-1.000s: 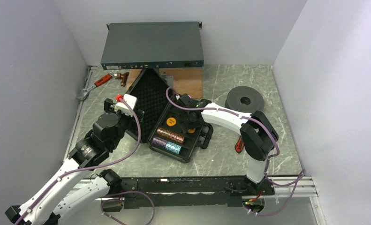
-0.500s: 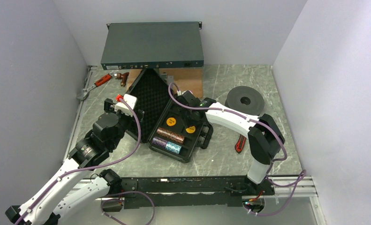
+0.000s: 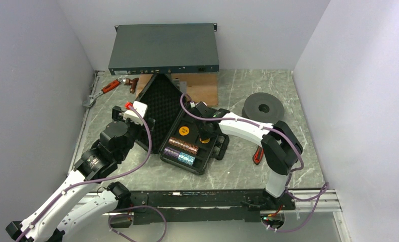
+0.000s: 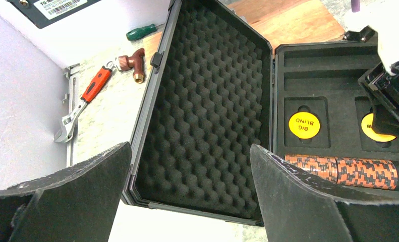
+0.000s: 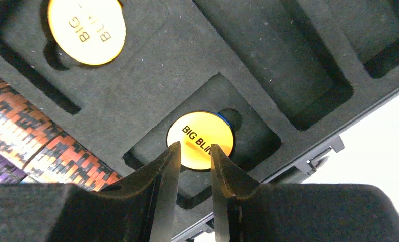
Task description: Pack up texas hold em set
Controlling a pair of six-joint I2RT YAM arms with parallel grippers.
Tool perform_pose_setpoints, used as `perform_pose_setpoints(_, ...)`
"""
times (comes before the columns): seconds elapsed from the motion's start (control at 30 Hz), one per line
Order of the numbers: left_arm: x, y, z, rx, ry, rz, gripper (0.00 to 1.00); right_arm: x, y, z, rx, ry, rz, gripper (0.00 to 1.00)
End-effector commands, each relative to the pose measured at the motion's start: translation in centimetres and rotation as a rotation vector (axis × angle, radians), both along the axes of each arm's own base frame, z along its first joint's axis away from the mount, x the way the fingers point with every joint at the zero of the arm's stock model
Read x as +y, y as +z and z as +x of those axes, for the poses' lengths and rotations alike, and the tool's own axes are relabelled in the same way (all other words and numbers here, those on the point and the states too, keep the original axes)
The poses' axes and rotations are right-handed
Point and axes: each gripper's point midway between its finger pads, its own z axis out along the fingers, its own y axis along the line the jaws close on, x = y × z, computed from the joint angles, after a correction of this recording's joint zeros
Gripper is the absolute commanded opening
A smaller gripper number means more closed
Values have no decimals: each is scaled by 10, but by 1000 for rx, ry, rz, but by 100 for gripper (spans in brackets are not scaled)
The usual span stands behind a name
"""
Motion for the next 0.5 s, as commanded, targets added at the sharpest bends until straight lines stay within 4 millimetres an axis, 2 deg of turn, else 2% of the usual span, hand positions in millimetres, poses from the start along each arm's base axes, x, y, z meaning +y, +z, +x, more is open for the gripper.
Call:
perform_pose_setpoints(0.0, -2, 8, 0, -19, -14, -16, 94, 5, -11, -1, 8, -3, 13, 30)
perform_pose_setpoints(0.17, -2, 8, 0, -21, -12, -17, 94, 0, -17, -1, 7, -10, -10, 30)
perform_pose_setpoints(0.27, -2, 9, 0, -21, -11, -16, 94, -2, -14, 1, -2, -4, -21, 30)
perform_pose_setpoints(0.47, -1, 8, 1, -19, -5, -13, 94, 0, 17, 5, -53, 2, 5, 31)
